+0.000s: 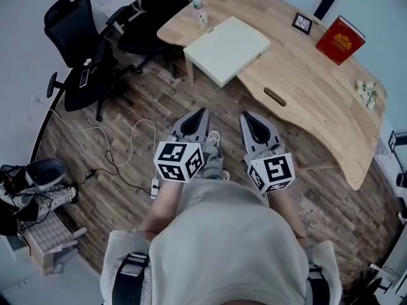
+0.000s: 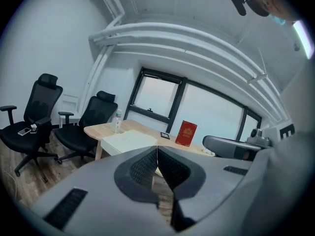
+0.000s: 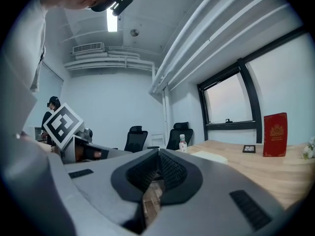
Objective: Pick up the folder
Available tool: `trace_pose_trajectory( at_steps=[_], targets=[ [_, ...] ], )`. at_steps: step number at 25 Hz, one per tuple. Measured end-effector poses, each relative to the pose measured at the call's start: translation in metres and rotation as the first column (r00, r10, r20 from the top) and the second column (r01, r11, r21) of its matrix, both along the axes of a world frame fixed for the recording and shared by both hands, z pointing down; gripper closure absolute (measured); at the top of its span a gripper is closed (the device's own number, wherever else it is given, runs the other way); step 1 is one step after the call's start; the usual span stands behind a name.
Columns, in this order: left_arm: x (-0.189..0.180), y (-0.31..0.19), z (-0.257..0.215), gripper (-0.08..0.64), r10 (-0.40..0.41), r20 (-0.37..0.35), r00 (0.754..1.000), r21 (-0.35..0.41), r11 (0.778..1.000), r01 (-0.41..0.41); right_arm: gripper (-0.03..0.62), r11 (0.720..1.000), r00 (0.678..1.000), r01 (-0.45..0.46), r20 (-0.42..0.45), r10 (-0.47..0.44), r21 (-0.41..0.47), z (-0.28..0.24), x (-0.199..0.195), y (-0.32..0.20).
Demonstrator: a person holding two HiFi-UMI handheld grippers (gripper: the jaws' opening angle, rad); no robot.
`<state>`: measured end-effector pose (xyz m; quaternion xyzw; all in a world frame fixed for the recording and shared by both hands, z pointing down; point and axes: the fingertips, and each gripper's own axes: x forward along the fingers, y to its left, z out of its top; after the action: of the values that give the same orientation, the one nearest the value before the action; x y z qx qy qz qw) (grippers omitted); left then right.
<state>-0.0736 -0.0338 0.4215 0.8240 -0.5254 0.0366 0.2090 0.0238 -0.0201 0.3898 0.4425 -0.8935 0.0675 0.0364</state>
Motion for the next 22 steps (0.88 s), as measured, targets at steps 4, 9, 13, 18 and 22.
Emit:
trace_pose_trajectory(
  at_steps=[4, 9, 13, 18, 22],
  targets=[
    [-0.001, -0.024, 0.003, 0.538, -0.005, -0.007, 1.0, -0.005, 1.0, 0.005, 0.572, 1.0, 1.0, 0.008, -0.008, -0.008, -0.003, 0.002, 0.0, -0.02],
    [0.001, -0.057, 0.011, 0.538, -0.001, -0.007, 1.0, -0.019, 1.0, 0.001, 0.572, 1.0, 1.0, 0.02, -0.013, -0.02, -0.004, 0.003, 0.001, -0.056],
    [0.0, -0.081, 0.017, 0.538, 0.001, -0.002, 1.0, -0.028, 1.0, -0.001, 0.572, 0.999, 0.999, 0.034, -0.018, -0.035, -0.005, 0.004, -0.001, -0.086],
    [-0.005, -0.11, 0.027, 0.538, -0.001, -0.021, 1.0, -0.056, 0.998, 0.0, 0.572, 0.999, 0.999, 0.045, -0.019, -0.045, -0.01, 0.002, -0.005, -0.12],
    [-0.013, -0.131, 0.039, 0.538, -0.007, -0.019, 1.0, -0.086, 0.996, 0.005, 0.572, 0.999, 0.999, 0.046, -0.022, -0.046, -0.008, 0.002, -0.009, -0.145]
  ],
)
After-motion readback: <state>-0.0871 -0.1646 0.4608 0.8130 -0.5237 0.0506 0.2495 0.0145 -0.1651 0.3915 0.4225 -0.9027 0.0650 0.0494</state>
